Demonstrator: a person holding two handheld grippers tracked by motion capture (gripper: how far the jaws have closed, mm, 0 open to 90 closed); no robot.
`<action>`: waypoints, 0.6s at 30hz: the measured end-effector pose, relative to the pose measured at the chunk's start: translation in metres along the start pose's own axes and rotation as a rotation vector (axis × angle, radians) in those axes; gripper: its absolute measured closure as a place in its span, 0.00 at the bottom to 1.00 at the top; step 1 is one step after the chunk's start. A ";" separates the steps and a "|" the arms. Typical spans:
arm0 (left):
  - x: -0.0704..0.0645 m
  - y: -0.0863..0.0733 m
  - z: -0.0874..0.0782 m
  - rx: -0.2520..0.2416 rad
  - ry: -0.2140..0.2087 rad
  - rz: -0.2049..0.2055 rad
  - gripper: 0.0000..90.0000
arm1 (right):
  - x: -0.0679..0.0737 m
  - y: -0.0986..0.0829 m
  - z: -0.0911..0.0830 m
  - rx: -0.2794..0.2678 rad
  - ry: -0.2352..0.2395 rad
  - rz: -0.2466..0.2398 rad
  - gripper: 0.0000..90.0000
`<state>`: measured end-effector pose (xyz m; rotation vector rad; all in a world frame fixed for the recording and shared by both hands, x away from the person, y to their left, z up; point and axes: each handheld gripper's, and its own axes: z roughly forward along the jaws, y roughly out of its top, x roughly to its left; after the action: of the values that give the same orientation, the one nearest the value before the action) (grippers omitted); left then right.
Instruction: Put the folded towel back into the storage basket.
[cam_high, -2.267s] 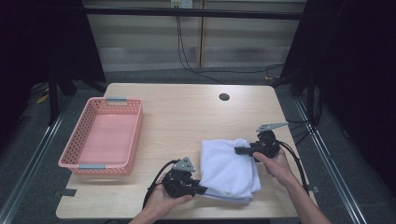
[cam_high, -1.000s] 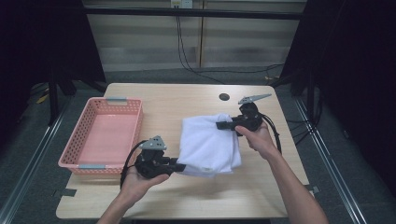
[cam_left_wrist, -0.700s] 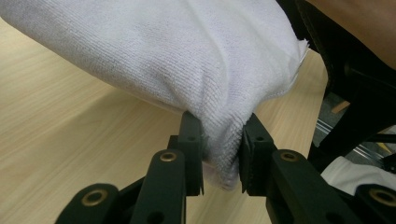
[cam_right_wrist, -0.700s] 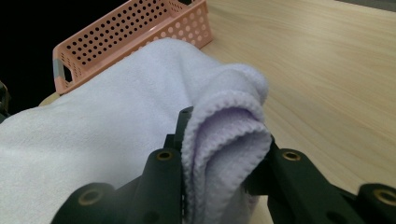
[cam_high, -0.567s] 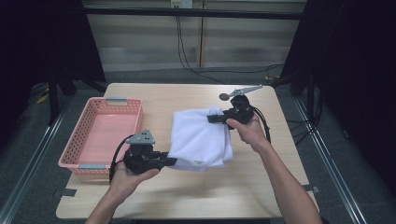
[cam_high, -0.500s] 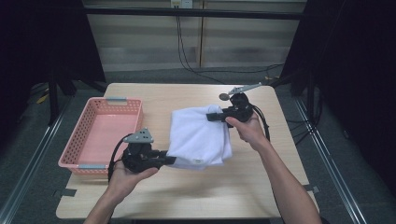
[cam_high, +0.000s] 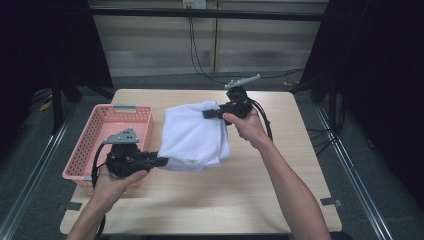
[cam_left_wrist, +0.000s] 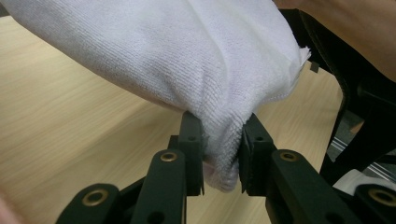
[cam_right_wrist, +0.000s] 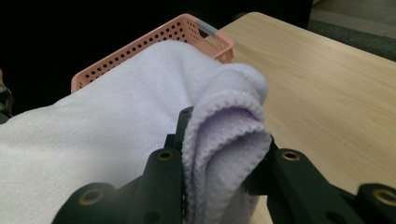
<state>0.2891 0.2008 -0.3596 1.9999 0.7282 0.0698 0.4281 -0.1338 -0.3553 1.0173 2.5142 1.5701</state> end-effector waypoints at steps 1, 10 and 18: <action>0.002 0.000 -0.003 -0.003 0.003 0.000 0.83 | 0.000 0.002 0.002 0.001 0.005 -0.001 0.81; 0.014 -0.004 -0.024 -0.042 0.021 -0.032 0.83 | 0.008 0.022 0.020 -0.007 0.033 -0.016 0.81; 0.025 -0.010 -0.042 -0.065 0.029 -0.059 0.83 | 0.014 0.036 0.039 0.001 0.065 -0.025 0.81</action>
<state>0.2906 0.2496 -0.3514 1.9175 0.7931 0.0867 0.4484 -0.0842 -0.3412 0.9460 2.5587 1.6219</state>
